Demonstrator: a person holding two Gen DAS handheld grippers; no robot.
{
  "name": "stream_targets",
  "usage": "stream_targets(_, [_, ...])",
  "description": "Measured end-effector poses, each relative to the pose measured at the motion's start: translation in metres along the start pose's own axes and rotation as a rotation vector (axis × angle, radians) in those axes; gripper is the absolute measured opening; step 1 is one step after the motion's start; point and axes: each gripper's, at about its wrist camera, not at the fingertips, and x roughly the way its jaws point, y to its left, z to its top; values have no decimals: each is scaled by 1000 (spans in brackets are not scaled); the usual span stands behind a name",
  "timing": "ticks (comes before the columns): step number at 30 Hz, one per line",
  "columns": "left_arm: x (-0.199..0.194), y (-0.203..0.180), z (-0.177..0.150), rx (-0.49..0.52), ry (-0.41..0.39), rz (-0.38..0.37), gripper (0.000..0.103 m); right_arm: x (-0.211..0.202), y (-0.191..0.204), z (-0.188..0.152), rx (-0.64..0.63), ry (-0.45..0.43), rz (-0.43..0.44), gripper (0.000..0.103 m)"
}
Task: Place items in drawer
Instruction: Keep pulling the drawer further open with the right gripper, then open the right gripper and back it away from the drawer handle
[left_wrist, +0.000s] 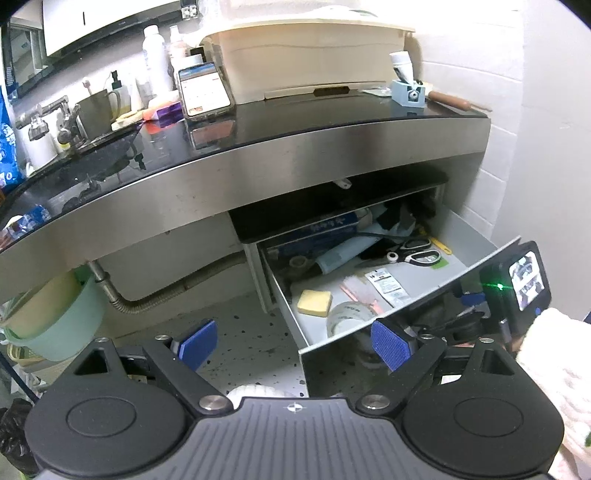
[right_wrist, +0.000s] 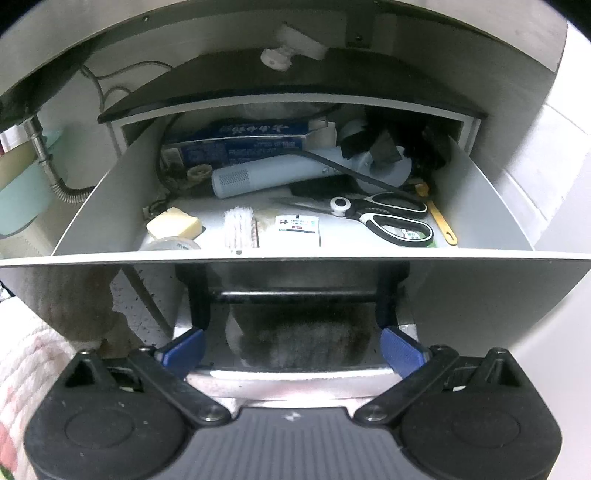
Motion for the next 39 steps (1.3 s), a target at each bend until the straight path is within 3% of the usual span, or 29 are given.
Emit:
stream_targets(6, [3,2,1,-35,3,-56,94,2,0,5,0,1,1,102])
stream_targets(9, [2,5,1,-68,-22,-72,101,4,0,5,-1,-5,2,102])
stream_targets(14, [1,6,2,-105,-66,-84,101,6,-1,3,-1,-16,3,102])
stream_targets(21, [6,5,-5,-195,-102,-252,101,1,-2,-2,-2,-25,3,102])
stream_targets(30, [-1,14,-26,-241,-269,-235,103,-2,-2,-5,-1,-39,2,102])
stream_targets(33, [1,20,-31,-260,-253,-227,102,-3,-1,-6,0,-46,0,102])
stream_targets(39, [7,16,-37,-203,-203,-252,102,-6,1,-8,-1,-66,-14,102])
